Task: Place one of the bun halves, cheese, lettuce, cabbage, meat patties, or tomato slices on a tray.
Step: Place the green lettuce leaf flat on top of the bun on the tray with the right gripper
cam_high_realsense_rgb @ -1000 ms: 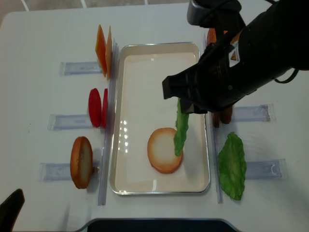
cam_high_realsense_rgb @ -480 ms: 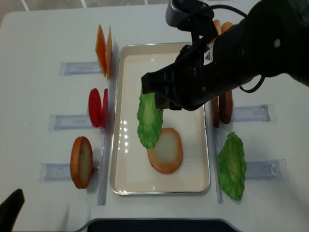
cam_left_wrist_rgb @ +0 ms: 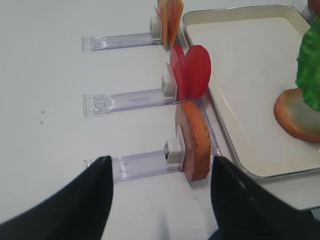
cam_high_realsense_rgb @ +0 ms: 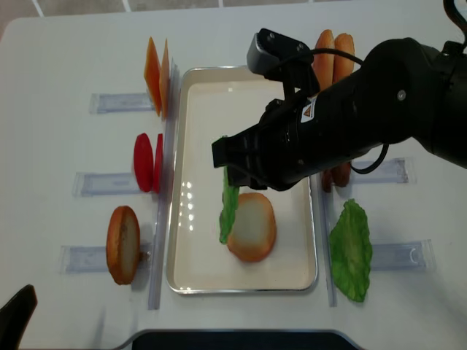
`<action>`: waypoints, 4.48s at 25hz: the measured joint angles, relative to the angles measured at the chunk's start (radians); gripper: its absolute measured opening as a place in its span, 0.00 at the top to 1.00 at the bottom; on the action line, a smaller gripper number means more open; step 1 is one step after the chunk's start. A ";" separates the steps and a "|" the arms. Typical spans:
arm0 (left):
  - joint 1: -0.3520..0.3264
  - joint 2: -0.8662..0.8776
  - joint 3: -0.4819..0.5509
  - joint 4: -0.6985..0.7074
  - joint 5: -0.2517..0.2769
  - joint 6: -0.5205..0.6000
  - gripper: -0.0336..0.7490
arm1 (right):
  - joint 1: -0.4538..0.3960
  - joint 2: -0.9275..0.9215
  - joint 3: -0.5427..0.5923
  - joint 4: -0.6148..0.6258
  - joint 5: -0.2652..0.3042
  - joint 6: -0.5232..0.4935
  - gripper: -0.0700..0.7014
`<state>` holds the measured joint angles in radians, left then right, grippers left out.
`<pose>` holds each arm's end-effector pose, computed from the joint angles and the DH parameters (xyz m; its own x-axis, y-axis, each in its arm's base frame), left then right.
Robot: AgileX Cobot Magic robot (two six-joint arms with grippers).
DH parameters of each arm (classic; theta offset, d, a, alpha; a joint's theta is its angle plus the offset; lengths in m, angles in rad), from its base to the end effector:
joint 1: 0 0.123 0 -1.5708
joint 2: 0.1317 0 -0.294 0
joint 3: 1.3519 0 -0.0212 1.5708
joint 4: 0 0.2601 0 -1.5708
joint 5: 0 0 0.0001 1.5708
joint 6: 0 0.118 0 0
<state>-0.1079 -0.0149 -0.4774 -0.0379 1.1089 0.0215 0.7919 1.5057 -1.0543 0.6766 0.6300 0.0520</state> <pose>0.0153 -0.0057 0.2578 -0.5012 0.0589 -0.8633 0.1391 0.9902 -0.0132 0.2077 0.2725 0.2589 -0.9239 -0.1591 -0.3479 -0.3507 0.7157 0.6040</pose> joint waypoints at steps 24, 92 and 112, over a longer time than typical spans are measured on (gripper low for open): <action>0.000 0.000 0.000 0.000 0.000 0.000 0.36 | 0.000 0.152 0.000 0.101 -0.022 -0.115 0.82; 0.000 0.000 0.000 0.000 0.000 0.000 0.36 | 0.000 0.152 0.000 -0.273 0.021 0.133 0.82; 0.000 0.000 0.000 0.000 0.000 0.000 0.36 | 0.000 0.152 0.000 -0.406 0.044 0.336 0.33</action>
<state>-0.1079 -0.0149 -0.4774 -0.0379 1.1089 0.0215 0.7919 1.6575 -1.0543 0.2704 0.6744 0.3882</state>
